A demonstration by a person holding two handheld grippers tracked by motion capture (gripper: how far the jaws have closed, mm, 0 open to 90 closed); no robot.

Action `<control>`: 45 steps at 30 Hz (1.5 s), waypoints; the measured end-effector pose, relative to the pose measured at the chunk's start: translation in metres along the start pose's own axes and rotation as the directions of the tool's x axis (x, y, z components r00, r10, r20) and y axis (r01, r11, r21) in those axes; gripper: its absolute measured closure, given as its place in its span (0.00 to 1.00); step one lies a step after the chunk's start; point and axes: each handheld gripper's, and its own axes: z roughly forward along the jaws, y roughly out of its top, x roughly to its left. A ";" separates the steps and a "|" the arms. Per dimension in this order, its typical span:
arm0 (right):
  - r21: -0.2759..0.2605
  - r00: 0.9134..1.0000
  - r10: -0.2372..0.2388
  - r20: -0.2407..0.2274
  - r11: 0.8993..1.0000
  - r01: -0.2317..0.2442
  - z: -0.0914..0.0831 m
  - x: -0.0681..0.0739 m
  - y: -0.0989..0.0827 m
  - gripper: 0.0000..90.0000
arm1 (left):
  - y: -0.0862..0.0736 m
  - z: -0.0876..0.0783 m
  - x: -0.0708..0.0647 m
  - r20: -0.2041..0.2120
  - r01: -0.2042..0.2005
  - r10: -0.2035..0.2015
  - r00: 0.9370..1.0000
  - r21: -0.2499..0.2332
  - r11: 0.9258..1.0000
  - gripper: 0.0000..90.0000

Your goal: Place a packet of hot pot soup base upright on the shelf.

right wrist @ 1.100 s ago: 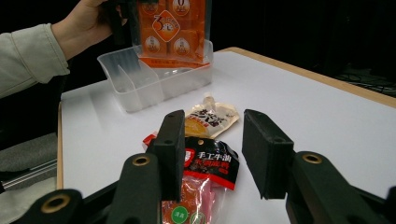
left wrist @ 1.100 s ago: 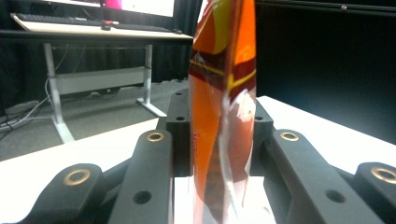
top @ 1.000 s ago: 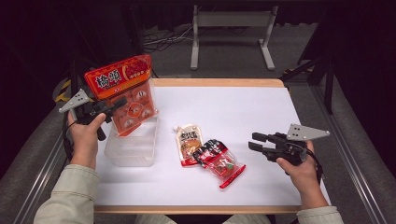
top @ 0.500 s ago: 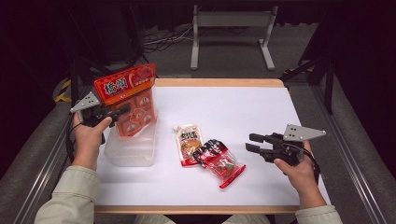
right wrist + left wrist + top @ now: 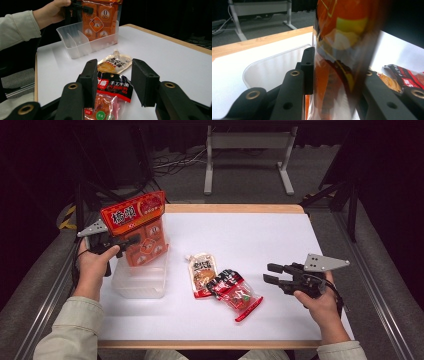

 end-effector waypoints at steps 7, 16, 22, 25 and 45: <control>-0.001 1.000 0.001 -0.002 1.000 -0.001 0.001 -0.001 0.000 0.63 | -0.001 -0.001 0.004 -0.035 0.034 -0.034 0.999 0.001 0.999 0.78; -0.001 1.000 0.007 -0.004 1.000 -0.007 0.003 -0.003 -0.001 0.62 | -0.002 -0.003 0.003 -0.104 0.045 -0.039 0.994 0.057 0.997 0.65; 0.000 1.000 0.008 -0.012 1.000 -0.008 0.007 -0.004 0.000 0.62 | 0.002 -0.001 -0.005 -0.148 0.046 -0.041 0.988 0.033 0.998 0.35; -0.002 1.000 0.005 -0.019 1.000 -0.005 0.009 -0.003 0.001 0.61 | 0.003 -0.003 -0.007 -0.178 0.053 -0.046 0.983 0.032 0.998 0.22; -0.015 1.000 -0.002 -0.026 1.000 0.001 0.017 -0.008 0.004 0.60 | 0.009 -0.048 -0.035 -0.255 0.005 -0.005 0.967 -0.002 1.000 0.11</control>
